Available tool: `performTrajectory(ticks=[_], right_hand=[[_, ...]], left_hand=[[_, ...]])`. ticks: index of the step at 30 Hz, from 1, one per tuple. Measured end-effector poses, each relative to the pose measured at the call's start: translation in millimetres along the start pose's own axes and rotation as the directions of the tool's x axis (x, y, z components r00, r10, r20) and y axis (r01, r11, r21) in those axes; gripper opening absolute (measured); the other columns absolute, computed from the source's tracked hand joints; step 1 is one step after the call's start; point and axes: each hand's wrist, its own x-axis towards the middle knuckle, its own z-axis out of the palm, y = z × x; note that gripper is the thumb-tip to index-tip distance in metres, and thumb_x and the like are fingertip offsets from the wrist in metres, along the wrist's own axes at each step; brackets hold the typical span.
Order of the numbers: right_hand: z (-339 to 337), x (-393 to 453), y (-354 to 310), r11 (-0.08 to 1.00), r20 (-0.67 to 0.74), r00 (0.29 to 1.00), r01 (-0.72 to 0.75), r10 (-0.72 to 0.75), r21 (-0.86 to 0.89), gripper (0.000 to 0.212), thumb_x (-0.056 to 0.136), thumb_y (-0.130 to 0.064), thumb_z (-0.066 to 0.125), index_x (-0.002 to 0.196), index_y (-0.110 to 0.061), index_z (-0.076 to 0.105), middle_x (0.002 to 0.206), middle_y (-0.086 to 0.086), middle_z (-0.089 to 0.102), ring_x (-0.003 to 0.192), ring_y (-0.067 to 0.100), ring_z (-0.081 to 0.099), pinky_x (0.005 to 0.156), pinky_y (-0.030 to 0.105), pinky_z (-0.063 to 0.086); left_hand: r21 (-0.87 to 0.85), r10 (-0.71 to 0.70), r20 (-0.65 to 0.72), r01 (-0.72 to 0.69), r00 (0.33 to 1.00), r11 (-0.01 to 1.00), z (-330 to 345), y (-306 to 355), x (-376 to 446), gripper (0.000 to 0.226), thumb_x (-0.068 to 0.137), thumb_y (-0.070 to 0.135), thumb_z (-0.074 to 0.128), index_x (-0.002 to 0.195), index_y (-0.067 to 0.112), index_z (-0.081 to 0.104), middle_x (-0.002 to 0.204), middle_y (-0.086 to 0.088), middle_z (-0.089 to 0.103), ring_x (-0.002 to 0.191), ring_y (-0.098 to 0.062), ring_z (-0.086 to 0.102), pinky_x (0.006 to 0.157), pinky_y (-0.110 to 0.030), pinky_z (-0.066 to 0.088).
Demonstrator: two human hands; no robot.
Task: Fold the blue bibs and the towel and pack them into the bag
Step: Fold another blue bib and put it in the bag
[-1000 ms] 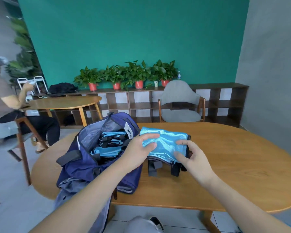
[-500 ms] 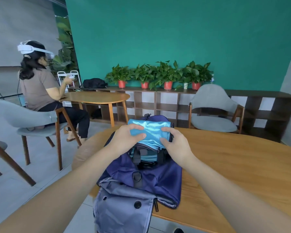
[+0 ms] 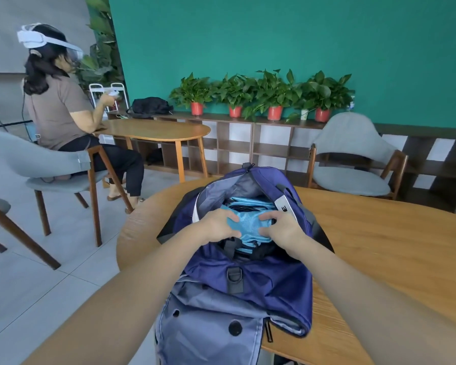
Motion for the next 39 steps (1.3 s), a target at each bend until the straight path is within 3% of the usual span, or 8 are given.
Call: performTrajectory(ticks=[8, 15, 18, 22, 25, 29, 34, 39], right_hand=[[3.1, -1.8, 13.6, 0.968, 0.141, 0.99, 0.011, 0.025, -0.249, 0.044, 0.098, -0.035, 0.064, 0.138, -0.016, 0.058, 0.147, 0.007, 0.05, 0.128, 0.025, 0.05, 0.101, 0.028, 0.037], [5.6, -14.4, 17.6, 0.924, 0.163, 0.983, -0.015, 0.083, -0.381, 0.071, 0.101, -0.055, 0.046, 0.159, -0.024, 0.019, 0.153, 0.016, 0.035, 0.135, 0.036, 0.043, 0.109, 0.041, 0.036], [-1.3, -23.1, 8.8, 0.945, 0.151, 0.985, -0.033, 0.086, -0.326, 0.098, 0.092, -0.073, 0.044, 0.161, -0.02, 0.0, 0.152, 0.013, 0.042, 0.136, 0.033, 0.045, 0.109, 0.04, 0.037], [-8.9, -35.5, 1.8, 0.773, 0.171, 0.985, 0.088, 0.027, -0.628, 0.106, 0.084, -0.089, 0.016, 0.16, -0.015, 0.011, 0.146, 0.014, 0.052, 0.139, 0.032, 0.043, 0.122, 0.051, 0.014], [-18.7, -47.8, -0.8, 0.545, 0.172, 0.972, 0.232, -0.159, -0.805, 0.104, 0.084, -0.088, 0.008, 0.15, -0.012, 0.035, 0.129, 0.013, 0.063, 0.126, 0.032, 0.054, 0.109, 0.046, 0.031], [-31.1, -55.5, -5.5, 0.474, 0.212, 0.897, 0.391, -0.388, -0.789, 0.082, 0.089, -0.083, 0.013, 0.102, -0.019, 0.061, 0.086, 0.004, 0.068, 0.094, 0.026, 0.064, 0.079, 0.039, 0.045], [-29.4, -48.0, -15.3, 0.331, 0.303, 0.787, 0.527, -0.537, -0.783, 0.09, 0.083, -0.086, -0.001, 0.058, -0.018, 0.054, 0.056, 0.001, 0.056, 0.057, 0.018, 0.052, 0.068, 0.039, 0.051], [-28.4, -31.9, -32.2, 0.206, 0.187, 0.567, 0.557, -0.802, -0.805, 0.087, 0.089, -0.082, 0.001, 0.046, -0.019, 0.044, 0.042, -0.002, 0.047, 0.042, 0.019, 0.042, 0.049, 0.032, 0.043]], left_hand=[[0.325, -0.03, 0.143, -0.018, 0.989, 0.945, 14.5, -51.8, 31.4, 0.047, 0.072, 0.072, 0.065, 0.116, 0.077, 0.051, 0.145, -0.005, 0.05, 0.137, -0.031, 0.044, 0.118, -0.042, 0.034], [0.447, -0.006, 0.126, -0.052, 0.992, 0.893, -2.8, -31.8, -7.2, 0.066, 0.1, 0.058, 0.048, 0.158, 0.046, 0.019, 0.168, -0.016, -0.002, 0.152, -0.036, 0.023, 0.123, -0.041, 0.024], [0.472, 0.151, -0.018, -0.124, 0.988, 0.873, -19.2, -27.3, -36.4, 0.071, 0.102, 0.063, 0.037, 0.162, 0.037, 0.008, 0.166, -0.011, 0.022, 0.146, -0.033, 0.036, 0.114, -0.042, 0.035], [0.495, 0.266, -0.135, -0.167, 0.955, 0.853, -32.1, -22.9, -55.0, 0.064, 0.104, 0.06, 0.031, 0.16, 0.031, 0.021, 0.136, -0.005, 0.063, 0.125, -0.03, 0.056, 0.093, -0.04, 0.048], [0.564, 0.388, -0.183, -0.227, 0.903, 0.794, -25.1, -17.7, -62.9, 0.058, 0.104, 0.06, 0.026, 0.152, 0.03, 0.039, 0.121, -0.008, 0.071, 0.114, -0.034, 0.062, 0.097, -0.039, 0.045], [0.733, 0.602, -0.212, -0.282, 0.77, 0.619, -0.8, -32.6, -57.2, 0.08, 0.1, 0.067, 0.0, 0.127, 0.021, 0.059, 0.079, -0.004, 0.074, 0.072, -0.031, 0.063, 0.096, -0.033, 0.035], [0.741, 0.598, -0.229, -0.261, 0.768, 0.618, -1.3, -34.9, -51.8, 0.087, 0.099, 0.067, -0.007, 0.101, 0.02, 0.067, 0.079, -0.005, 0.07, 0.071, -0.037, 0.065, 0.068, -0.04, 0.045], [0.75, 0.676, -0.393, -0.208, 0.623, 0.628, -44.6, 1.8, -42.6, 0.083, 0.101, 0.064, 0.0, 0.088, 0.017, 0.067, 0.067, -0.009, 0.069, 0.065, -0.038, 0.068, 0.055, -0.038, 0.048]])
